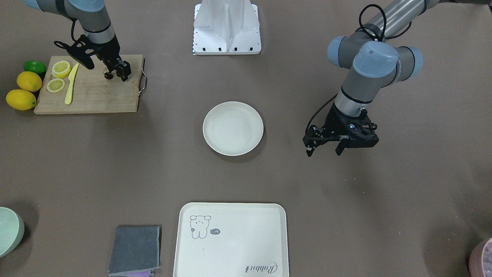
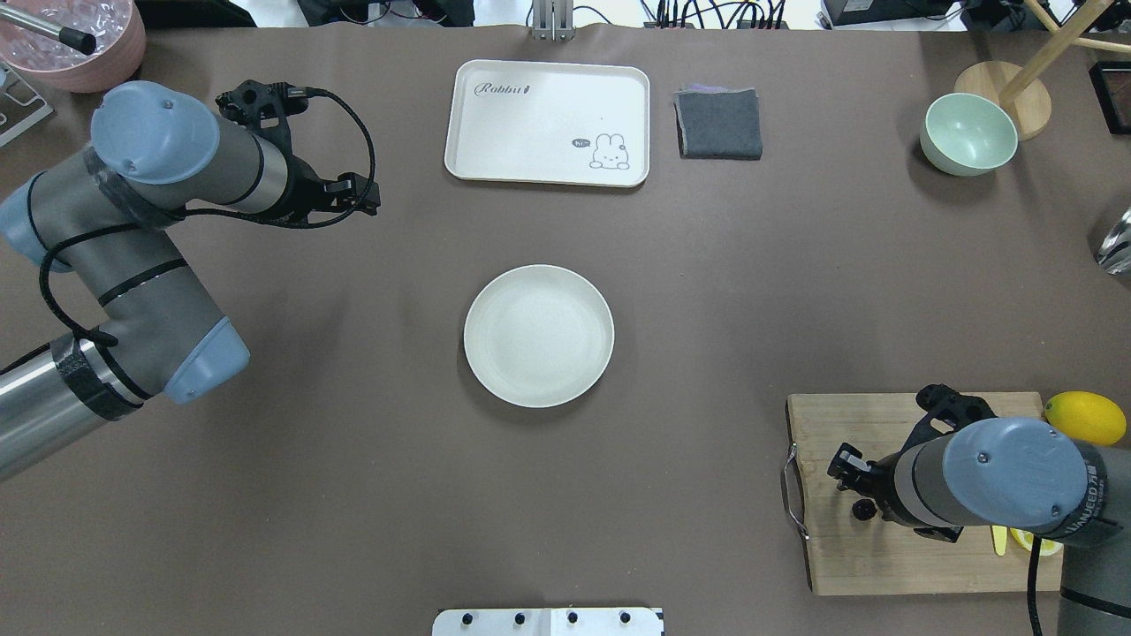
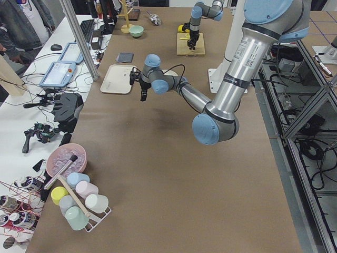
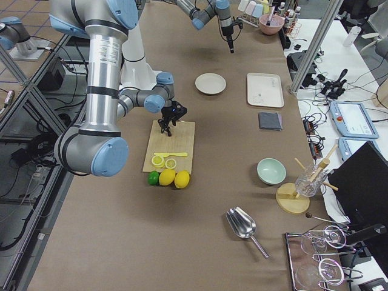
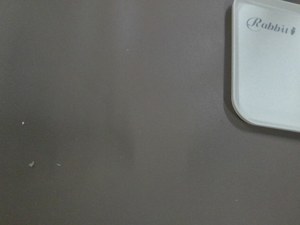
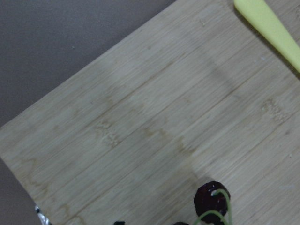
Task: Place red cherry on plate
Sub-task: 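Lower the right gripper onto the dark red cherries and pinch their stems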
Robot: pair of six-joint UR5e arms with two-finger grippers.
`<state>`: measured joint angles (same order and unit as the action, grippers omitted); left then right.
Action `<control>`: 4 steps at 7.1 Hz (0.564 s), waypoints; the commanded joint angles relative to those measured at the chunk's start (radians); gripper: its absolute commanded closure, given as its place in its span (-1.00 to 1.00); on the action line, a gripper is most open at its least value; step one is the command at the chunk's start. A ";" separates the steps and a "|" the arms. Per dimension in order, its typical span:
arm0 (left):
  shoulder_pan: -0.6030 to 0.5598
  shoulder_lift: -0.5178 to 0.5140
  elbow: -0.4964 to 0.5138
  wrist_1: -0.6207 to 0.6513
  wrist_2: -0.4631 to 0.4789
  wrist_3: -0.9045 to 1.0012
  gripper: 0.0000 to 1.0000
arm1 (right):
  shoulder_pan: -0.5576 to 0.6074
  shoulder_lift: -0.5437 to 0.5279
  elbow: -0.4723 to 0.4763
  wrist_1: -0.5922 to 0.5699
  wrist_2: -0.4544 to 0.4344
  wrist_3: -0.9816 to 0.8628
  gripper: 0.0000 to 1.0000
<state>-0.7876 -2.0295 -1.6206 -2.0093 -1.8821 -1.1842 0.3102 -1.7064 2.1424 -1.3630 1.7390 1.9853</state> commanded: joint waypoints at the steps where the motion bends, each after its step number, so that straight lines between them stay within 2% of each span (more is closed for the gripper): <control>1: 0.001 -0.008 -0.001 0.001 0.000 0.000 -0.96 | 0.000 0.001 -0.001 -0.024 -0.003 -0.002 0.99; 3: 0.001 -0.006 -0.007 0.000 -0.002 0.002 -0.96 | 0.054 0.066 0.028 -0.104 0.010 -0.005 1.00; 4: -0.002 -0.006 -0.008 0.000 -0.003 0.002 -0.96 | 0.084 0.127 0.068 -0.193 0.031 -0.010 1.00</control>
<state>-0.7876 -2.0360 -1.6265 -2.0094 -1.8836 -1.1833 0.3540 -1.6440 2.1713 -1.4655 1.7498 1.9805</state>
